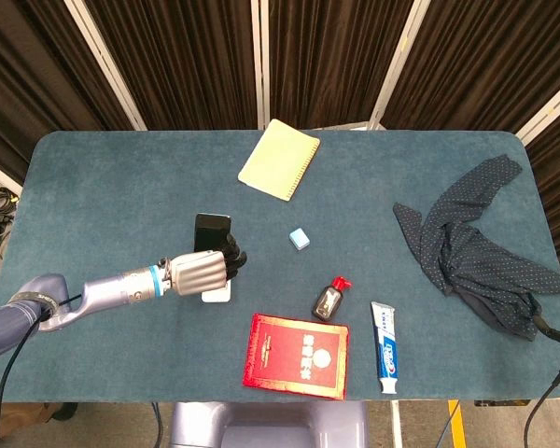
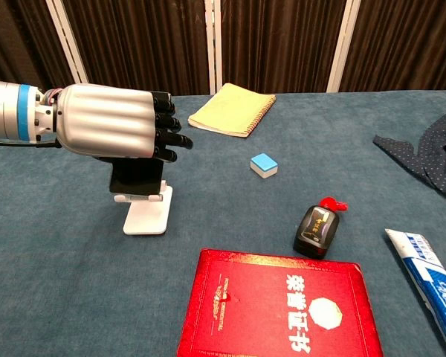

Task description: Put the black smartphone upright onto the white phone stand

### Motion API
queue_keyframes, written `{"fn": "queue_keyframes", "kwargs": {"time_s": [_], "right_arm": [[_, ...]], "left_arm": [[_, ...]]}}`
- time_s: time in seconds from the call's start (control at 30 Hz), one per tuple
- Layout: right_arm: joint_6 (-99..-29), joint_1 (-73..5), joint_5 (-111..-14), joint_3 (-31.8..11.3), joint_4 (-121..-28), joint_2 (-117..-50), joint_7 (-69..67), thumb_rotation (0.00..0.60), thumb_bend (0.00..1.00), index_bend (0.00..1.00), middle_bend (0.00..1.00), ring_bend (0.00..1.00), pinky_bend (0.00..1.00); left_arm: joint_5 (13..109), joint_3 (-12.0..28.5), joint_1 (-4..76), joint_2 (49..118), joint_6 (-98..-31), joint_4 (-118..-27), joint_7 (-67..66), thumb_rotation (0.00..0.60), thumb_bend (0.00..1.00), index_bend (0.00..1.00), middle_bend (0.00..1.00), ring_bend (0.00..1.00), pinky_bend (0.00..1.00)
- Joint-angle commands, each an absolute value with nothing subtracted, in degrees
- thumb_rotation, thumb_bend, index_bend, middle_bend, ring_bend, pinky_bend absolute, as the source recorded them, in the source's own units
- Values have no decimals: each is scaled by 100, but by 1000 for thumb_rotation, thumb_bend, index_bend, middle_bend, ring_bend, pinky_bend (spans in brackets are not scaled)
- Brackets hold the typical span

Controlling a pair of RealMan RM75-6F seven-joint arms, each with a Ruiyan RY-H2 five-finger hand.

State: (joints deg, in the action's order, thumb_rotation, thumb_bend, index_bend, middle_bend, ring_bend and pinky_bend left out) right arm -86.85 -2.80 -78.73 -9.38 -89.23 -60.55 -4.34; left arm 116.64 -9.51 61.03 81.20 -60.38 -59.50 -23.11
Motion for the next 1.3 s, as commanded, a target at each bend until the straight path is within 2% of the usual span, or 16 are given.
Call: {"fn": "queue_keyframes", "kwargs": {"time_s": [0.03, 0.33, 0.47, 0.8, 0.9, 1.03, 1.3], "right_arm": [[-8692, -276, -7880, -937, -8930, -6050, -442, 600, 0, 0, 0, 0, 0], [-8722, -257, -7901, -934, -8950, -6030, -474, 600, 0, 0, 0, 0, 0], [-8734, -254, -7925, -929, -8956, -6024, -489, 600, 0, 0, 0, 0, 0], [-8813, -219, -8060, -882, -9018, -5985, -543, 600, 0, 0, 0, 0, 0], [-8837, -202, -8094, -866, -9034, -5968, -577, 600, 0, 0, 0, 0, 0], [-8890, -177, -8143, -854, -9061, -5946, -627, 600, 0, 0, 0, 0, 0], [-8960, -162, -8278, -810, -9113, -5937, -588, 600, 0, 0, 0, 0, 0]], "left_arm": [[11649, -947, 6097, 8100, -6027, -5981, -2329, 600, 0, 301, 99, 210, 257], [11648, -958, 6074, 7982, -6027, -6116, -2428, 600, 0, 249, 9, 144, 225], [11634, -944, 6043, 7863, -6077, -6220, -2491, 600, 0, 240, 0, 107, 199], [11364, -722, 5672, 7303, -6753, -6713, -2519, 600, 0, 172, 0, 4, 73], [10994, -533, 5354, 7146, -7192, -6949, -2266, 600, 0, 97, 0, 0, 18], [10157, -265, 4724, 7025, -7737, -7381, -1764, 600, 0, 4, 0, 0, 0], [8497, 22, 3491, 6896, -8303, -8309, -918, 600, 0, 0, 0, 0, 0]]}}
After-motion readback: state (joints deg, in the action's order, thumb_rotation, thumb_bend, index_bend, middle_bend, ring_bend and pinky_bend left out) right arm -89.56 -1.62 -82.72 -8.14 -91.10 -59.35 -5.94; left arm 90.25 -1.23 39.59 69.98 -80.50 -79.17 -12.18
